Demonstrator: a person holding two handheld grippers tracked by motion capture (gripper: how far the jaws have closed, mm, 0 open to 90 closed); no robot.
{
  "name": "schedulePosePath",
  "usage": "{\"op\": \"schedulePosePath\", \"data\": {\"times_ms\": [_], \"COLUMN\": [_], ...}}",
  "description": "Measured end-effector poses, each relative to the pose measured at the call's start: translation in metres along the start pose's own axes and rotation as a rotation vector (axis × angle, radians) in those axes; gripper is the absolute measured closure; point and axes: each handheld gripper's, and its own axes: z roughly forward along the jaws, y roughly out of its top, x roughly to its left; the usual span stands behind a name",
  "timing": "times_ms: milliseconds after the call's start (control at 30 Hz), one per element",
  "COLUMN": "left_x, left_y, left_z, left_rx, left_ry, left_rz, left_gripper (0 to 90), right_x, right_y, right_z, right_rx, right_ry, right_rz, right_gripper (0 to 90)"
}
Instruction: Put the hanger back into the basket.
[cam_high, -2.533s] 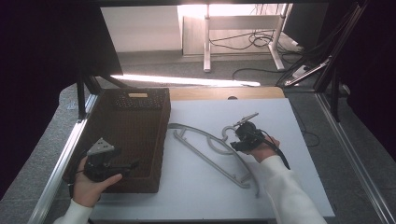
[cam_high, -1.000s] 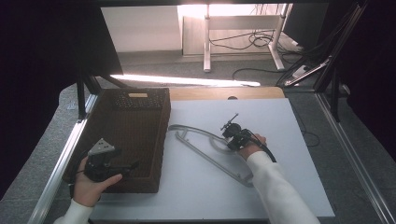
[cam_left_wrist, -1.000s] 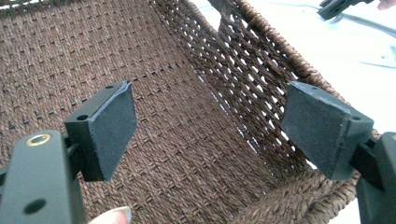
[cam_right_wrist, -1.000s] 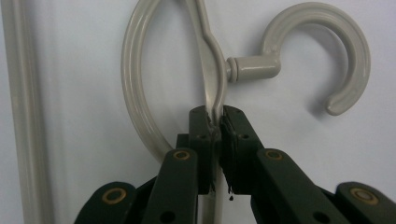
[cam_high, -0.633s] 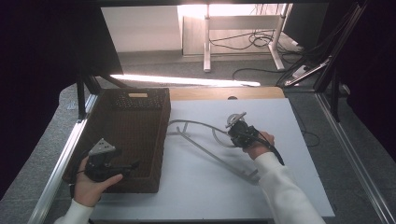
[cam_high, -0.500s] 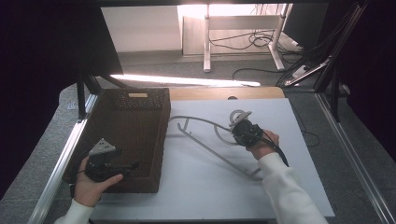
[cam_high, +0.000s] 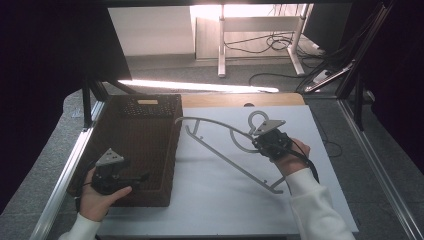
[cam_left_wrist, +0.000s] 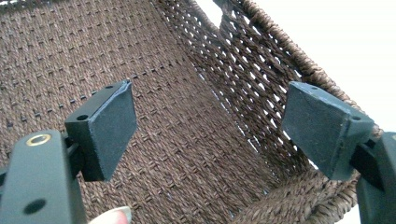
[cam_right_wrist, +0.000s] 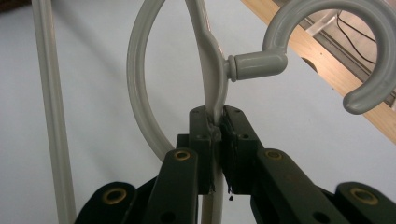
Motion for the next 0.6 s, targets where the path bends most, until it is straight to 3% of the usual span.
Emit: {"op": "schedulePosePath", "data": {"times_ms": [167,600], "left_x": [0.0,0.002], "left_y": [0.0,0.0], "left_z": [0.001,0.0], "left_rx": [0.0,-0.005], "left_ry": [-0.001,-0.005], "left_rz": [-0.002,-0.013], "left_gripper": [17.7,17.7], "right_x": [0.003,0.009], "right_y": [-0.003,0.001], "right_z": [-0.009,-0.031], "right_rx": [-0.05,-0.132], "right_ry": [0.042,0.078], "right_rz": [0.017,-0.006], "right_gripper": [82.3,82.3]}}
